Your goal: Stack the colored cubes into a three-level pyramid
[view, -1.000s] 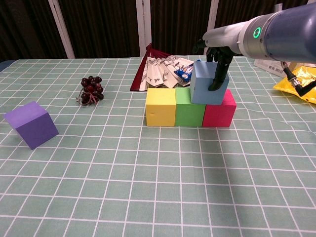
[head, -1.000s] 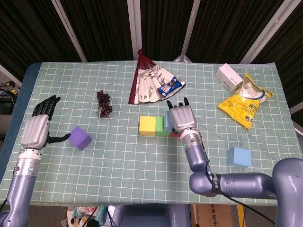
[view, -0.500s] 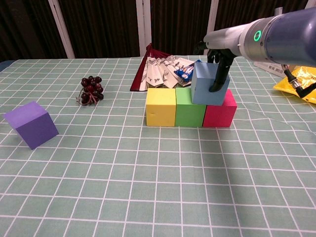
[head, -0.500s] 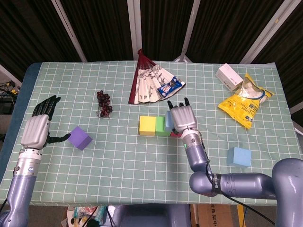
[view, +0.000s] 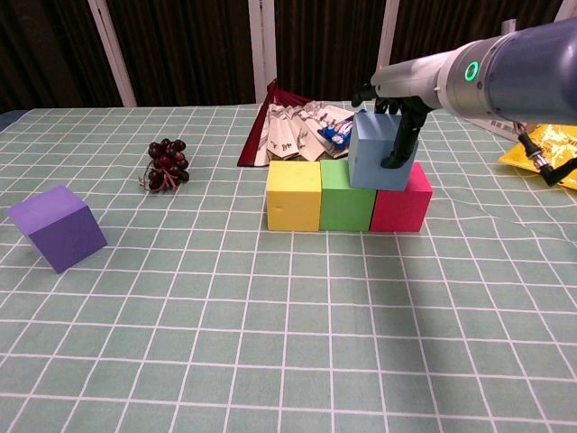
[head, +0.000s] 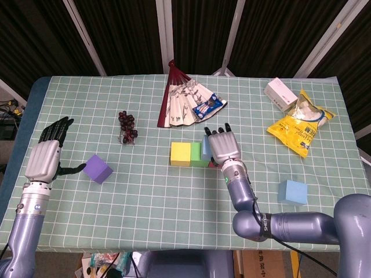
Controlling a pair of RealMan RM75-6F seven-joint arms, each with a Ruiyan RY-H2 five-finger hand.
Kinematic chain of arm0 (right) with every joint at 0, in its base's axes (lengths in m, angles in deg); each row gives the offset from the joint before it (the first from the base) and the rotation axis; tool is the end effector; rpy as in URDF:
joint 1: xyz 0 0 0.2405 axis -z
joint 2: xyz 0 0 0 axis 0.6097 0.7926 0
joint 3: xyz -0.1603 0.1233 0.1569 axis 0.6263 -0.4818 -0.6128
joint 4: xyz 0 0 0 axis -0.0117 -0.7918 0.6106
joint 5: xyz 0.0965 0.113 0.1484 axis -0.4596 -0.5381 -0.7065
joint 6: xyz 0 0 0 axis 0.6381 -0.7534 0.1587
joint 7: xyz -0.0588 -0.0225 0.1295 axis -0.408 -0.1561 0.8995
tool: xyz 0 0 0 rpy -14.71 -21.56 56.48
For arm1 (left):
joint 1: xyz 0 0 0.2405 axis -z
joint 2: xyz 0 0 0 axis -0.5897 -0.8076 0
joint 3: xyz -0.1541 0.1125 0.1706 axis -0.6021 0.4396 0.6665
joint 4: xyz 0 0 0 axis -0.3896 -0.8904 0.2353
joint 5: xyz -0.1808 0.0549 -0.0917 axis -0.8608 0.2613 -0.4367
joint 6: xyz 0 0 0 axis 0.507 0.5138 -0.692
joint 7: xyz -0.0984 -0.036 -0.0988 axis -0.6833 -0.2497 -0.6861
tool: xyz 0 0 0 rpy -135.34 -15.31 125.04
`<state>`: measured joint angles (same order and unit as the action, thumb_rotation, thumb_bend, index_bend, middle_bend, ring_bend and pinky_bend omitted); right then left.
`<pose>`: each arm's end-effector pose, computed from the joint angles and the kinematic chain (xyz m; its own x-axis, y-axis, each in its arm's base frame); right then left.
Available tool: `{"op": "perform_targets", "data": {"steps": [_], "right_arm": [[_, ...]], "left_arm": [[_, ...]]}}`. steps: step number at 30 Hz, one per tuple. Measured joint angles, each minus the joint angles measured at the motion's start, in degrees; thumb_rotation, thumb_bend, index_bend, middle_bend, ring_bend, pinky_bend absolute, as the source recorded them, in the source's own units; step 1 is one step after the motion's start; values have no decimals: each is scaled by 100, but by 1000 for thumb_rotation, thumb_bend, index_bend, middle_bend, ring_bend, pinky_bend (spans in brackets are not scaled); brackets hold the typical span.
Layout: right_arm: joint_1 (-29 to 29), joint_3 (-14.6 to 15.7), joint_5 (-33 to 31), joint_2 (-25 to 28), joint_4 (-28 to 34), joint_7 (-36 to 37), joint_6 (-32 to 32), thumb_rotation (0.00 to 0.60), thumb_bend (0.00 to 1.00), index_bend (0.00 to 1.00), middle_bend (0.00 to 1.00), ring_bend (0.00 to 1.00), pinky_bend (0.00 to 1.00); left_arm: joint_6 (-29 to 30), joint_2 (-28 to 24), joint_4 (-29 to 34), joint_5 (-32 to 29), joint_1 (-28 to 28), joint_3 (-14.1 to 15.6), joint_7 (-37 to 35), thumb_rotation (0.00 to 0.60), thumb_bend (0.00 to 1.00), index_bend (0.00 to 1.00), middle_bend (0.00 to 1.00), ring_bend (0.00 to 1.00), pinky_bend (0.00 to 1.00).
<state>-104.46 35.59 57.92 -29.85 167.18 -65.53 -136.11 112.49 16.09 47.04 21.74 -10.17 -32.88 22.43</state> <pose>-0.0531 -0.3765 0.0203 0.5959 -0.3240 0.7348 -0.8014 -0.1800 0.5705 -0.1797 0.2837 0.1431 0.2003 0.0251 0.9794 0.9797 -0.0085 -0.2002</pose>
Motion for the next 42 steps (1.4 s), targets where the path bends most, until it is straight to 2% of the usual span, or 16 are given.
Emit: {"op": "perform_targets", "data": {"steps": [11,19,27,34,42], "right_arm": [[-3,10,-56,68,129,16,28,600,281,0,6,0,0],[-3,18,25,180,434,-20,-177,600,207,0,0,0,0],[167,90,281,652,1250,-8,-551,600,205,0,0,0,0],[834,494,1284,1212,1913,457,-1017,600,205,0,0,0,0],[2140,1292,2897,1878,2121,1748,-1496,600,205,0,0,0,0]], "left_arm": [[26,-14,32,21,-8,-5,-2,600,121,0,8,0,0],[24,-21,26,35,-14,4,-9,600,121,0,8,0,0],[28,-29,34,78,-28,34,2,600,121,0,8,0,0],[93,-14,37,136,-46,59,68,600,121,0,8,0,0],[152,120,-17,221,-34,139,267,600,121,0,8,0,0]]}}
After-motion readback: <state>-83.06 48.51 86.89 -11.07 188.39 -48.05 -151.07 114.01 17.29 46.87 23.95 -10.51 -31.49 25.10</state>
